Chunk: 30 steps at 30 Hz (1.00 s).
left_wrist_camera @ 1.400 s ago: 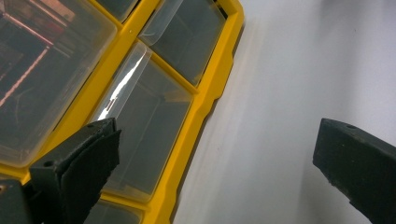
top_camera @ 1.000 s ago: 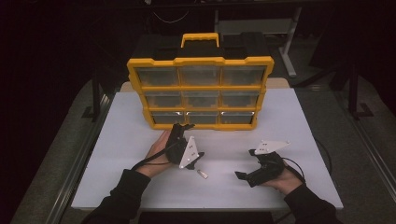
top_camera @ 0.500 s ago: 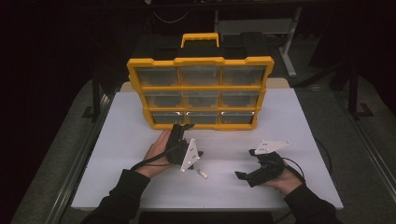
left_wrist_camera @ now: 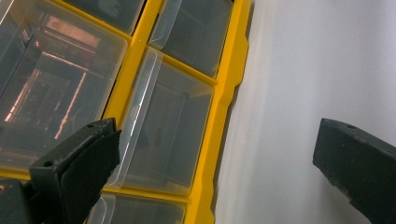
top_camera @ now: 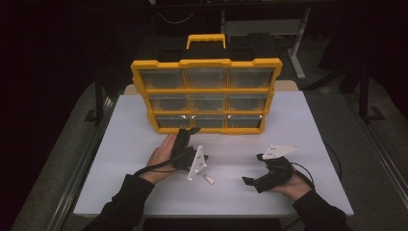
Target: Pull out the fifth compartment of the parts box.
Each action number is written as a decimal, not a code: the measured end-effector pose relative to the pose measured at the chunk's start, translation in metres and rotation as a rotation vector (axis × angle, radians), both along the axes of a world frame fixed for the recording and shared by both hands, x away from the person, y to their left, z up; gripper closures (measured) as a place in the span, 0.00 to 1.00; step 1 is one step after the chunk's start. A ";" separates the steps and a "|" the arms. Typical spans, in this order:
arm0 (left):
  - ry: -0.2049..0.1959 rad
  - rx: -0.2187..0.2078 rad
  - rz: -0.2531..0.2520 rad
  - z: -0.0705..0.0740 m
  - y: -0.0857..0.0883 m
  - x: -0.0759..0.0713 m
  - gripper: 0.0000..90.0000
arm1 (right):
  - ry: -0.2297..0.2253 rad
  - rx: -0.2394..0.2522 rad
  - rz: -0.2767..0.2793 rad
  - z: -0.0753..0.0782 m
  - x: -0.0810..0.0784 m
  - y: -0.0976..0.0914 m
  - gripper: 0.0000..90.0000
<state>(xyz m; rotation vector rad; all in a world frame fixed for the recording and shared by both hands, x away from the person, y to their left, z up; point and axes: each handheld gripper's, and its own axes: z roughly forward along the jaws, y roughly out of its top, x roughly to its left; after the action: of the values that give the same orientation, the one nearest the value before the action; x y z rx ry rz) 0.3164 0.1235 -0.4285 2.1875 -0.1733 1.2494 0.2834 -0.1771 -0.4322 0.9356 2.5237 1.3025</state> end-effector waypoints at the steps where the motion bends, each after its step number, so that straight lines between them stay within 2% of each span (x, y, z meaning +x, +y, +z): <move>1: -0.007 0.003 0.000 0.000 0.000 0.000 0.01 | 0.000 0.000 0.000 0.000 0.000 0.000 0.00; 8: -0.055 0.050 -0.002 0.000 0.000 -0.002 0.01 | 0.000 0.000 0.002 0.000 0.000 0.000 0.00; 30: -0.168 0.135 0.013 -0.003 0.000 -0.004 0.01 | -0.001 0.000 0.003 0.000 0.000 0.000 0.00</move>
<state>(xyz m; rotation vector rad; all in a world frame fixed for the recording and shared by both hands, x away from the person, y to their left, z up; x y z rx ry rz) 0.3123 0.1236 -0.4311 2.1972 -0.3206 1.4675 0.2832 -0.1770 -0.4321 0.9318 2.5250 1.3040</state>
